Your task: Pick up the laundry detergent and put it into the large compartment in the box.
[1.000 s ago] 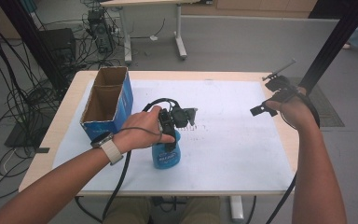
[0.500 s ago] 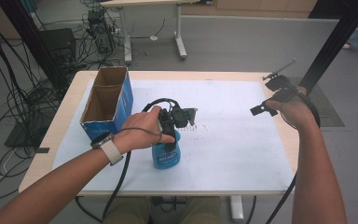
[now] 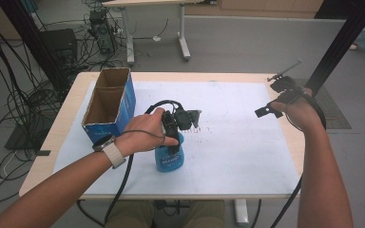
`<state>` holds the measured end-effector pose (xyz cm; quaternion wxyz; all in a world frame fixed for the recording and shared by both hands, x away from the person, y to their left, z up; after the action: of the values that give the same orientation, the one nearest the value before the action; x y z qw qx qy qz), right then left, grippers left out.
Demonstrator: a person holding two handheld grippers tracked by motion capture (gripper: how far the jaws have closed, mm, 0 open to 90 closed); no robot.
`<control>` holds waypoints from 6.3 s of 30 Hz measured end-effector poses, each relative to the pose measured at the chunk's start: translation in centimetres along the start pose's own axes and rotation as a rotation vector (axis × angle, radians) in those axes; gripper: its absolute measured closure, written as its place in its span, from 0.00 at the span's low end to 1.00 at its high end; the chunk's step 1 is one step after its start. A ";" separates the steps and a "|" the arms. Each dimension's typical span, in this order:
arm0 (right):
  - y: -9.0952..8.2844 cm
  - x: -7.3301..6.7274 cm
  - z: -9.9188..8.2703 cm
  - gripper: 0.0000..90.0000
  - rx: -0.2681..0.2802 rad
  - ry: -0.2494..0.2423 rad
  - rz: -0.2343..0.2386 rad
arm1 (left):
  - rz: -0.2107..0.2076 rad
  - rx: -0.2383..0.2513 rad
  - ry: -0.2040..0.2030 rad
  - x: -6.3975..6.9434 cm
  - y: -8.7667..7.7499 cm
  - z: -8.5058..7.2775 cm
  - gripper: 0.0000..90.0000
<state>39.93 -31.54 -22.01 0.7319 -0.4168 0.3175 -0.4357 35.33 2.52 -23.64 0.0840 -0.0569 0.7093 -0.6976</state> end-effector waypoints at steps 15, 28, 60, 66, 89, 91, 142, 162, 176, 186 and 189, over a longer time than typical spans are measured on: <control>0.0 0.0 0.0 0.12 -0.001 0.002 0.000 | 0.000 0.001 0.000 0.0 0.0 0.0 0.43; 0.1 0.0 -0.1 0.12 -0.004 0.003 0.001 | -0.003 -0.003 0.000 -0.1 0.0 0.0 0.43; -0.8 -0.3 -0.7 0.12 0.010 0.002 -0.007 | -0.008 0.032 -0.119 0.2 -2.5 -1.2 0.42; -0.9 -0.6 -0.5 0.12 0.013 -0.005 -0.007 | -0.007 0.024 -0.179 -0.1 -4.1 -1.9 0.43; -1.5 -1.0 -0.3 0.12 0.021 -0.016 -0.009 | -0.010 0.001 -0.330 -1.4 -8.0 -3.3 0.43; -1.5 -1.0 -0.3 0.12 0.020 -0.016 -0.007 | -0.010 0.002 -0.348 -1.6 -8.6 -3.5 0.43; -0.1 -1.7 1.7 0.12 0.021 -0.075 0.025 | -0.013 0.072 -0.701 -6.4 -20.0 -8.9 0.43; 0.9 -1.2 2.4 0.12 0.011 -0.089 0.037 | -0.015 0.084 -0.840 -8.3 -21.8 -12.2 0.43; 1.5 -1.1 2.9 0.12 0.009 -0.101 0.049 | 0.002 0.074 -0.955 -9.3 -22.1 -15.1 0.42; 2.0 -1.2 3.2 0.12 0.008 -0.119 0.046 | -0.006 0.075 -1.021 -10.0 -21.7 -16.8 0.42; 2.1 -1.1 3.2 0.12 0.014 -0.119 0.049 | -0.012 0.072 -1.049 -10.3 -21.5 -17.4 0.42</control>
<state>42.92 -28.90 -22.26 0.7629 -0.4290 0.2804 -0.3941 41.19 21.16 -1.51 0.4256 -0.3997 0.5473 -0.5996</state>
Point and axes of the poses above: each handheld gripper's, and its own axes: y roughly forward along the jaws, z roughly out of its top, x roughly to its right, the point moved 8 cm from there along y, roughly forward along the jaws, and after that the axes turned 10 degrees about y, right-handed, at the moved point
